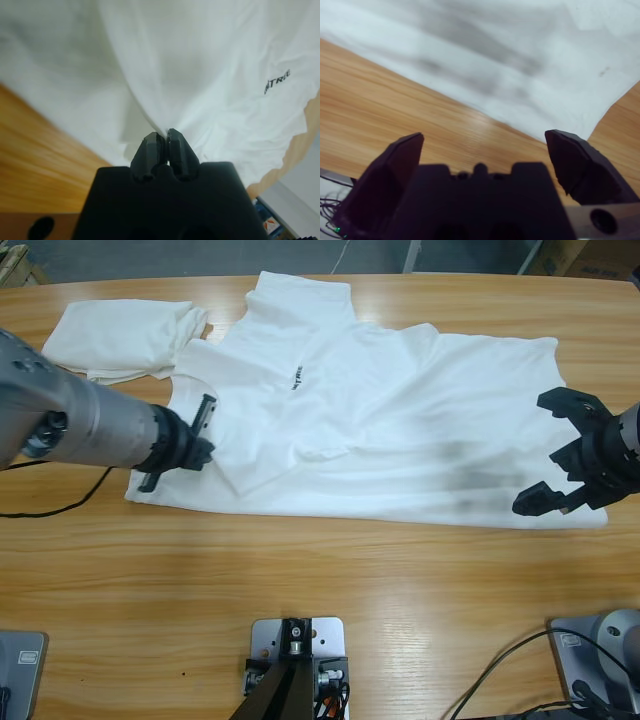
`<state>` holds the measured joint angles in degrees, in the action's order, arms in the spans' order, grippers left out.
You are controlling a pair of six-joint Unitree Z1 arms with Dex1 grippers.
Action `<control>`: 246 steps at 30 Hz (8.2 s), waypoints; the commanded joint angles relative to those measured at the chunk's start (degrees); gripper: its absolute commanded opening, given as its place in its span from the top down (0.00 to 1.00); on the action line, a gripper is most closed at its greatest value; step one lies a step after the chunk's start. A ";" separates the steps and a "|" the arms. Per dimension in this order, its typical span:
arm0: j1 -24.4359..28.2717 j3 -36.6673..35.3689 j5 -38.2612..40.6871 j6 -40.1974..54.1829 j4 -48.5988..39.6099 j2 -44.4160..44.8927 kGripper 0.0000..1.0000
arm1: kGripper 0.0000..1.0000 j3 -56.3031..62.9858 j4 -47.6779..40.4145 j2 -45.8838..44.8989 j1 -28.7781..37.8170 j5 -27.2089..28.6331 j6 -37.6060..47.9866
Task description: Fold clothes
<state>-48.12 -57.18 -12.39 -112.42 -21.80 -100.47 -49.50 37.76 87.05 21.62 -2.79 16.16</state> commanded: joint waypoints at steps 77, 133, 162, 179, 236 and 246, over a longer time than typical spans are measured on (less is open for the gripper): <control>-7.07 5.50 -8.09 101.61 -5.81 5.85 0.05 | 0.39 11.46 -78.84 29.39 16.70 -21.73 65.44; -6.98 -1.62 -5.68 88.15 -6.36 -4.56 0.41 | 1.00 5.89 -6.19 -3.13 -6.71 3.88 1.18; 3.03 -6.45 -3.43 69.08 -13.25 -10.08 0.04 | 0.00 14.64 -27.07 8.66 -7.10 3.67 16.89; 3.30 -3.73 0.02 66.44 -14.67 -17.62 0.04 | 0.00 20.44 -36.16 17.86 -10.11 -0.14 17.96; -6.11 -1.11 3.65 52.48 -26.71 3.51 0.03 | 0.00 4.76 1.70 -20.11 19.42 9.54 21.58; -6.67 -5.82 2.95 56.79 -23.23 -6.23 0.10 | 0.00 5.29 2.51 -19.55 19.42 10.42 21.73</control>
<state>-54.23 -60.77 -9.04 -56.57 -47.13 -98.62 -45.22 39.62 67.91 40.43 6.05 38.44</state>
